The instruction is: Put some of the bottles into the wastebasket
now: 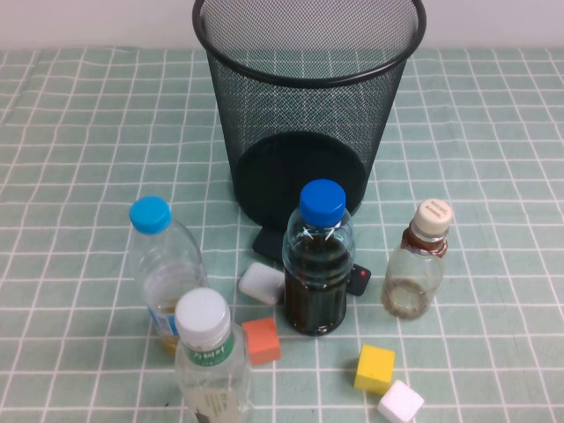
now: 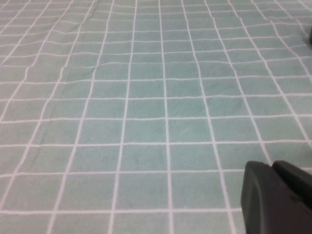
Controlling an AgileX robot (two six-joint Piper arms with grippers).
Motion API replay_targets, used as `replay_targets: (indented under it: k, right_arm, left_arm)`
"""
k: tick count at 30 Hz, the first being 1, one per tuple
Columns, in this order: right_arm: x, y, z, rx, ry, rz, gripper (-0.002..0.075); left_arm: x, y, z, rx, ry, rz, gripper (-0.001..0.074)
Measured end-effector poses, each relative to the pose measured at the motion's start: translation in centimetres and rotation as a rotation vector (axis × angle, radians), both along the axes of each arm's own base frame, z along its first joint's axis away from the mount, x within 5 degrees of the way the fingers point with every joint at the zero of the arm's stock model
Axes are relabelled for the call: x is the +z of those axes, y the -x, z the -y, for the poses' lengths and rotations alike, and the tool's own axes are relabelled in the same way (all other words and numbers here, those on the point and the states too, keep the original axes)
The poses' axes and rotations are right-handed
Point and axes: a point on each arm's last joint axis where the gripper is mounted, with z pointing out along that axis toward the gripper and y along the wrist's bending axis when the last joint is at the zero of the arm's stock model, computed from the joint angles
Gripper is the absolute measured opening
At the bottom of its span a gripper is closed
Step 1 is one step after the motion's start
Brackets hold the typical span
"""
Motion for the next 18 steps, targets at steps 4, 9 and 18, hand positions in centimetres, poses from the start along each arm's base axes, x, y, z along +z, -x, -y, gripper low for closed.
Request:
replay_targets:
  k: [4,9,18]
  right_arm:
    - [0.0,0.0,0.0,0.0,0.0,0.0,-0.0007]
    - [0.0,0.0,0.0,0.0,0.0,0.0,-0.0008]
    - [0.0,0.0,0.0,0.0,-0.002,0.0,-0.0007]
  left_arm:
    - [0.4,-0.1,0.3,0.006,0.173,0.029,-0.0006]
    - [1.7,-0.3,0.6,0.028,0.498,0.143,-0.0006]
    - [2.9,-0.3,0.0,0.062,0.609,0.282,-0.0005]
